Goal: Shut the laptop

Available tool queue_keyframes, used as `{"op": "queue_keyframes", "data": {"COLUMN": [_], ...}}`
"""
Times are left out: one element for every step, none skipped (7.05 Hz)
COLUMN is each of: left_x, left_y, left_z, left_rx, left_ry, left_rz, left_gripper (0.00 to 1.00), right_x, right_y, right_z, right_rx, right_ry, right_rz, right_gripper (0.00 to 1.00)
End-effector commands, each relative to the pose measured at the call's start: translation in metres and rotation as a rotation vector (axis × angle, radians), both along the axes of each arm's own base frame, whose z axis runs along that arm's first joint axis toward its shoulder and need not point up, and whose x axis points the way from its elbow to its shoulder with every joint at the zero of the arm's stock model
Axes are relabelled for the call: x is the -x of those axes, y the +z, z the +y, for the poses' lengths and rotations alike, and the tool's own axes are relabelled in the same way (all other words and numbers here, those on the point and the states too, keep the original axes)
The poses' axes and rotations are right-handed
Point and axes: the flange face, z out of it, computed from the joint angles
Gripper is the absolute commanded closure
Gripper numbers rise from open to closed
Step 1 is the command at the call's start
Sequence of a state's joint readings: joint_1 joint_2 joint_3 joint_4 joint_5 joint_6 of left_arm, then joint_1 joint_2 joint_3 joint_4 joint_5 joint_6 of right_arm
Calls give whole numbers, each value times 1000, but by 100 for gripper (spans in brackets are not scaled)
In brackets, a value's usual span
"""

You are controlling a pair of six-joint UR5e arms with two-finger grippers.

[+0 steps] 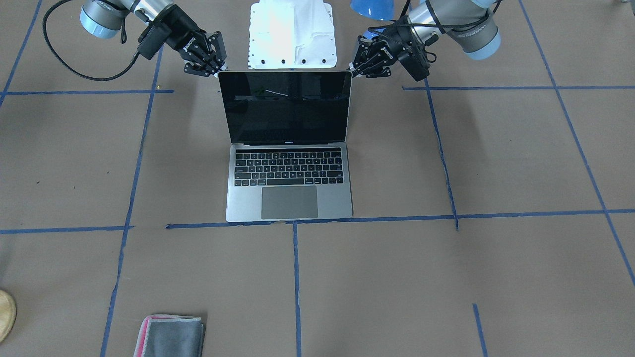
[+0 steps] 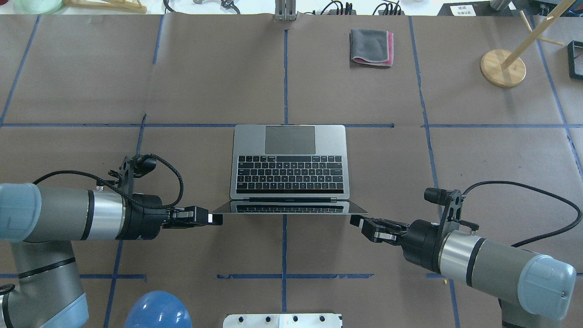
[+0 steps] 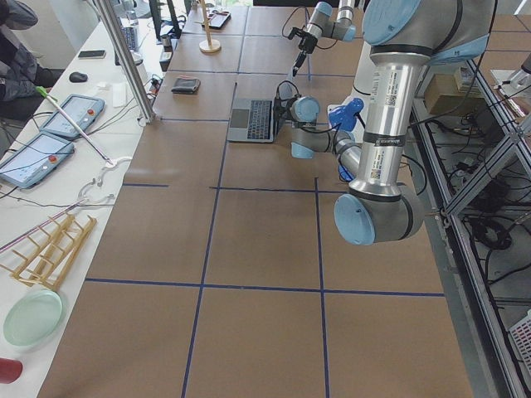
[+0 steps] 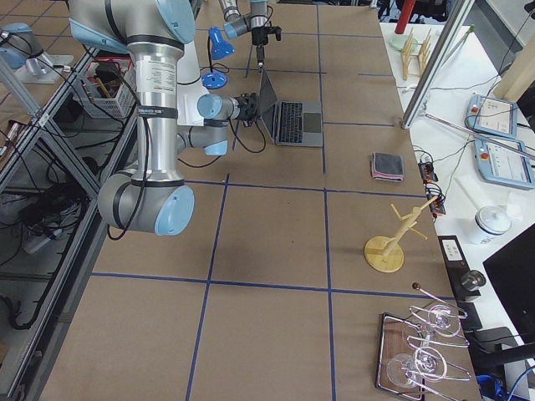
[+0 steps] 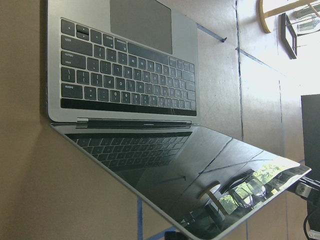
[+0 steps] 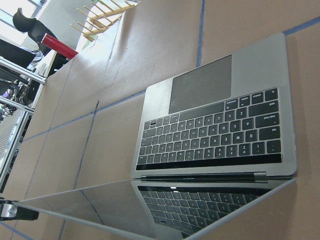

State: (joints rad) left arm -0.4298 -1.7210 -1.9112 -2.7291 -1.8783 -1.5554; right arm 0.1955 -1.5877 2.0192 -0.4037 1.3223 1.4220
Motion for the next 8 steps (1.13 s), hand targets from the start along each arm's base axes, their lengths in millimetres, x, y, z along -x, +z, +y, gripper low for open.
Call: {"op": "queue_keyframes", "data": {"left_x": [0,0,-2,-2,-1,-1,-1,0], "left_y": [-1,-2,-6,-6,-5,-5,-5,-5], "left_z": [-3,-3,-4,-4,-4,-4,-5,-5], "left_rx": [1,7,34,34,35,36,36,37], "left_ry": [-26,-28,-27,-27,-28,-28,-30,-31], "left_rz": [2,5,16,16,14,12,12,13], "left_gripper": [100,100,100,100,100,100,100,100], "right_x": [-4,-6,-8,-8,-5,-6,-8,-9], "right_y": [0,0,-1,-6,-13,-14,-13,-12], "right_z": [-7,-10,-12,-17,-22,-25,-29,-34], "right_rx": [0,0,-1,-3,-2,-1,-1,4], "right_ry": [18,24,30,39,48,56,65,76], "right_rz": [2,-1,-3,-12,-10,-6,-3,11], "right_gripper": [100,100,100,100,100,100,100,100]}}
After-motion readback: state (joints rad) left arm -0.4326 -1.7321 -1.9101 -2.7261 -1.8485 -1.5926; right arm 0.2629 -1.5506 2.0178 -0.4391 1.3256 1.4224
